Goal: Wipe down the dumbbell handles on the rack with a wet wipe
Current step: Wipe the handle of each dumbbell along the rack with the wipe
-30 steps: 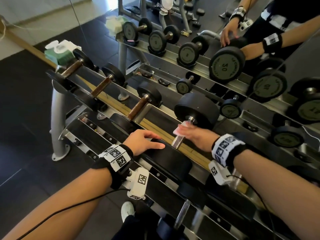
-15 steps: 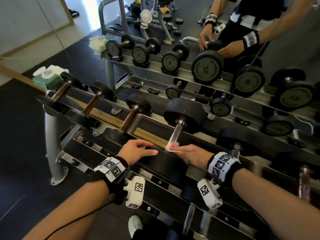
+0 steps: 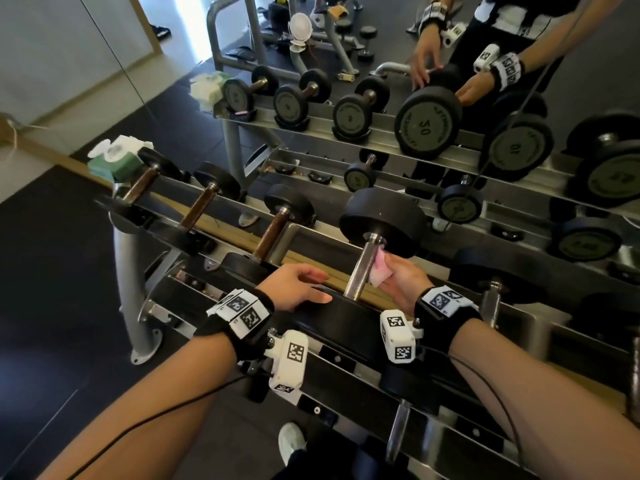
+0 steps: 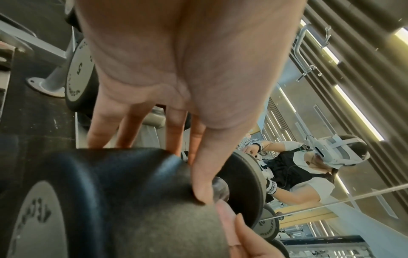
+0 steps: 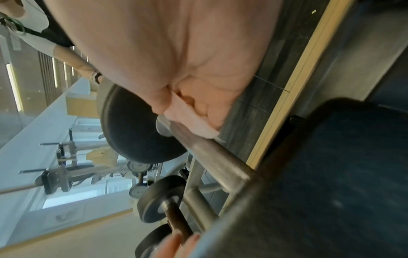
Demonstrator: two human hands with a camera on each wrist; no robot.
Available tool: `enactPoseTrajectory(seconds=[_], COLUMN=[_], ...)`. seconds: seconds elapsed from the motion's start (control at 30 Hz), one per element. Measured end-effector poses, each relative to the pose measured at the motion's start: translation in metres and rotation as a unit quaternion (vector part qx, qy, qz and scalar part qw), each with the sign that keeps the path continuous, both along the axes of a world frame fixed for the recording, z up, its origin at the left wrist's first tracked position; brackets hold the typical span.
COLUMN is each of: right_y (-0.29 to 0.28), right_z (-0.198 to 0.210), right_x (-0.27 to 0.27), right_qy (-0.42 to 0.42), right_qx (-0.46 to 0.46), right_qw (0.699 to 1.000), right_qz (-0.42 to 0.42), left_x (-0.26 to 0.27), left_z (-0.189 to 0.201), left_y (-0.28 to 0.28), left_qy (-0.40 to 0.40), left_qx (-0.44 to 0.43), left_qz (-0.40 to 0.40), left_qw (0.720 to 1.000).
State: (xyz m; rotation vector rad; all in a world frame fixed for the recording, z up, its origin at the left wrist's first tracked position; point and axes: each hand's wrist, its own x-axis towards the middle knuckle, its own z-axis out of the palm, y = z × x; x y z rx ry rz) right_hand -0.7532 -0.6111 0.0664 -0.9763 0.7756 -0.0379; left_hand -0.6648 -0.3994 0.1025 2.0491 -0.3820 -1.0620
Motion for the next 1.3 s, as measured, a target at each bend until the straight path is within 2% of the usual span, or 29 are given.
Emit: enactPoseTrajectory(seconds=[0.1,0.17,0.27,0.37,0.5,0.57,0.67,0.73,0.9,0.97,1.03,1.13,1.23,1.3], right_y=[0.007,0.012,0.012,0.007,-0.003,-0.002,0.006,0.009,0.006,0.000,-0.004,-0.004,-0.002,-0.005], right_z=[-0.010,-0.014,-0.012,-0.006,-0.002,0.001,-0.007,-0.015,-0.014,-0.015,-0.019,-0.028,-0.034,-0.029], right_x=[-0.007,-0.012,-0.014,-0.013,0.000,-0.001,-0.014,-0.020,-0.012,-0.001,0.008,0.004,-0.012,-0.018], right_qy=[0.033,0.049,0.087,0.092,0.040,0.035,0.017,0.018,-0.009,-0.012,-0.012,0.014,0.029,0.048], right_qx=[-0.057,-0.086,-0.105,-0.015,0.058,0.029,-0.071,-0.094,-0.057,-0.053,-0.064,-0.120,-0.184,-0.192], right_qw=[0.996,0.989,0.980,0.991,0.997,0.999,0.991,0.983,0.994,0.998,0.998,0.989,0.962,0.952], right_qz=[0.063,0.112,0.143,0.099,0.012,0.014,0.116,0.155,0.093,0.041,0.024,0.086,0.198,0.233], left_x=[-0.005,-0.011,-0.013,-0.011,-0.012,-0.013,-0.012,-0.011,-0.011,-0.010,-0.010,-0.009,-0.009,-0.009], left_z=[-0.004,-0.010,-0.019,-0.024,-0.025,-0.025,-0.026,-0.027,-0.026,-0.025,-0.024,-0.026,-0.027,-0.027], left_y=[-0.009,-0.015,-0.019,-0.016,-0.013,-0.012,-0.012,-0.012,-0.010,-0.010,-0.011,-0.010,-0.010,-0.009], left_qy=[0.006,-0.011,-0.027,-0.022,-0.001,-0.009,-0.027,-0.021,-0.007,-0.010,-0.016,-0.023,-0.021,-0.018], left_qx=[-0.012,0.020,0.068,0.079,0.061,0.060,0.069,0.070,0.069,0.071,0.074,0.070,0.061,0.059], left_qz=[-0.005,-0.030,-0.043,-0.024,-0.005,-0.003,-0.007,-0.008,-0.016,-0.024,-0.029,-0.029,-0.029,-0.030], left_qw=[1.000,0.999,0.996,0.996,0.998,0.998,0.997,0.997,0.997,0.997,0.997,0.997,0.997,0.998])
